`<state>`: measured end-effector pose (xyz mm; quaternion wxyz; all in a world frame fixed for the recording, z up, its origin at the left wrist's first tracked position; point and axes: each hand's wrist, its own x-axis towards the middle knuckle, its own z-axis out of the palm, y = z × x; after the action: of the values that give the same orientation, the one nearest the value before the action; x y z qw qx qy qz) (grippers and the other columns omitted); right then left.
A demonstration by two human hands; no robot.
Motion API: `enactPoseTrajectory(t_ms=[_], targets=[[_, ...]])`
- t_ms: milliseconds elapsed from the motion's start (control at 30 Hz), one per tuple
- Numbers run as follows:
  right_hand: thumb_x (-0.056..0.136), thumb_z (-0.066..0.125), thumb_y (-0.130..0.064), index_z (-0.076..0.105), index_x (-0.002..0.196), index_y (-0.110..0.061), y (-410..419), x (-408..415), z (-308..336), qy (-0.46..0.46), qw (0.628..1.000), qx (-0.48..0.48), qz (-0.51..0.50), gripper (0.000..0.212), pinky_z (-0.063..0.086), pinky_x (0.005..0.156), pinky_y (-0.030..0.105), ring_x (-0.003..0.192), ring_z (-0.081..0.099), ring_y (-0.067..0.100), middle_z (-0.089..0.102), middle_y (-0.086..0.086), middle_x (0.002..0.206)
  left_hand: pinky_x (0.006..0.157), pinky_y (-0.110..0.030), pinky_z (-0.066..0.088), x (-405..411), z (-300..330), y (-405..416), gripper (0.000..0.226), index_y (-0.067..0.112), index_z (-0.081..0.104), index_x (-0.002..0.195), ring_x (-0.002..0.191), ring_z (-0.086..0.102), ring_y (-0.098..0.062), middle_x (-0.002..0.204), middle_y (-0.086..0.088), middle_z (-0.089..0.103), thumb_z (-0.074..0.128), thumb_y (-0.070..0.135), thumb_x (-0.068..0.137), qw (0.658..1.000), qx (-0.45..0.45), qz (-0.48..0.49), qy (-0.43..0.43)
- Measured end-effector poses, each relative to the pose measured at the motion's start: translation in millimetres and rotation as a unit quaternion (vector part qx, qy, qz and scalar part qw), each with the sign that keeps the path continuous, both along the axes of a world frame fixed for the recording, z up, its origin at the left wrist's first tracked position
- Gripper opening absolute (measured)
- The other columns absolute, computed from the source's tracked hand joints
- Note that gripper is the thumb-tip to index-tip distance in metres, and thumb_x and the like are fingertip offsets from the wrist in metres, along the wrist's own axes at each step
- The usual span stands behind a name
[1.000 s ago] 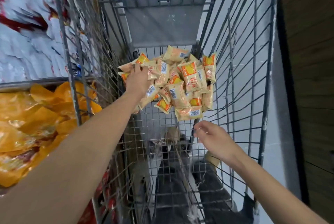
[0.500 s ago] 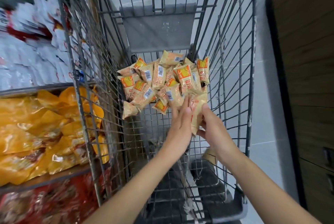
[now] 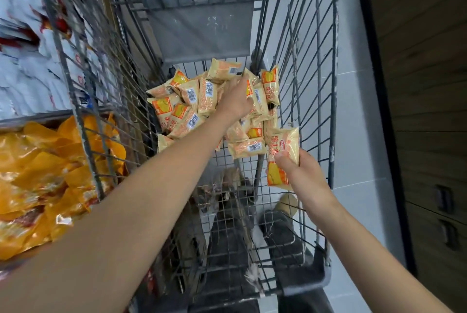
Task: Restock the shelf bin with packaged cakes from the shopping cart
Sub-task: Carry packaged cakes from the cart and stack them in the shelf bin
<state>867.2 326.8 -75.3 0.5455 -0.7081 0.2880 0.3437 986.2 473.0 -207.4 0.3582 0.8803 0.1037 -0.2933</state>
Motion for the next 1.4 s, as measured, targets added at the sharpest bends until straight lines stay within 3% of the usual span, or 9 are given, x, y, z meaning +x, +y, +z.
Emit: enactPoseTrajectory(t_ms=[233,367,533,700,800,1000,1133,1300,1400], targets=[[0.095,0.052,-0.027,0.060,0.096,-0.034,-4,-14,-2,0.008,1.000,0.017,0.007,0.010,0.048,0.070,0.021,0.085,0.065,0.004,0.069,-0.011,0.092,0.113,-0.043,0.021,23,-39,7,0.088,0.010,0.014,0.149,0.140,0.021,-0.032,0.151,-0.015,0.027,0.069,0.026,0.082,0.985,0.133,-0.109,0.007],[0.095,0.051,-0.030,0.056,0.102,-0.035,-5,-19,-6,0.000,1.000,0.013,-0.002,0.010,0.047,0.072,0.022,0.089,0.063,0.006,0.067,-0.011,0.097,0.107,-0.045,0.030,14,-36,9,0.078,0.008,0.032,0.141,0.135,0.028,-0.033,0.144,-0.015,0.037,0.072,0.036,0.079,0.983,0.150,-0.104,-0.018],[0.096,0.046,-0.029,0.049,0.115,-0.037,-4,-25,-8,-0.006,1.000,-0.002,-0.018,0.020,0.046,0.070,0.023,0.089,0.063,0.004,0.064,-0.013,0.099,0.071,-0.033,0.046,-35,2,7,0.066,0.016,0.035,0.135,0.080,0.053,-0.016,0.087,0.008,0.050,0.068,0.036,0.081,0.991,0.046,0.127,-0.024],[0.096,0.048,-0.017,0.050,0.119,-0.027,-7,-30,-10,0.030,0.996,0.012,-0.077,0.026,0.051,0.067,0.023,0.090,0.066,0.010,0.066,-0.006,0.103,0.084,-0.018,0.036,-107,62,-4,0.023,0.026,0.052,0.094,0.104,0.051,-0.004,0.113,0.013,0.054,0.068,0.037,0.083,0.914,-0.181,0.360,-0.045],[0.095,0.052,-0.014,0.051,0.124,-0.023,-8,-33,-8,0.041,0.994,0.018,-0.103,0.030,0.055,0.073,0.029,0.093,0.067,0.014,0.067,-0.003,0.106,0.069,-0.024,0.049,-142,101,-14,0.019,0.022,0.054,0.084,0.086,0.061,-0.015,0.093,0.003,0.065,0.065,0.037,0.085,0.856,-0.262,0.446,-0.016],[0.095,0.043,-0.012,0.047,0.130,-0.031,4,-35,-2,0.012,0.992,0.061,-0.106,0.040,0.049,0.095,0.050,0.108,0.062,0.020,0.063,-0.001,0.119,0.063,-0.024,0.054,-180,131,-36,0.008,0.018,0.057,0.094,0.078,0.067,-0.012,0.089,0.005,0.070,0.061,0.025,0.090,0.843,-0.306,0.440,0.039],[0.100,0.029,-0.047,0.042,0.134,-0.030,11,-34,-1,0.025,0.990,0.098,-0.097,0.040,0.046,0.098,0.052,0.113,0.060,0.023,0.060,0.005,0.125,0.067,-0.010,0.048,-185,133,-38,0.014,0.028,0.061,0.105,0.089,0.066,0.000,0.102,0.008,0.070,0.057,0.024,0.092,0.854,-0.327,0.401,0.061],[0.088,0.057,-0.048,0.028,0.140,-0.033,14,-33,-3,0.034,0.994,0.083,-0.062,0.062,0.047,0.097,0.049,0.110,0.061,0.021,0.059,0.001,0.125,0.085,-0.029,0.052,-187,135,-42,0.023,0.018,0.065,0.107,0.092,0.067,-0.014,0.097,-0.001,0.071,0.049,0.031,0.097,0.846,-0.321,0.413,0.103],[0.087,0.062,-0.040,0.036,0.133,-0.032,12,-28,-5,0.020,0.997,0.063,-0.047,0.053,0.055,0.085,0.039,0.101,0.065,0.017,0.062,0.000,0.117,0.091,-0.036,0.052,-186,134,-41,0.029,0.013,0.065,0.110,0.094,0.066,-0.019,0.099,-0.007,0.071,0.042,0.027,0.100,0.818,-0.344,0.438,0.144]])
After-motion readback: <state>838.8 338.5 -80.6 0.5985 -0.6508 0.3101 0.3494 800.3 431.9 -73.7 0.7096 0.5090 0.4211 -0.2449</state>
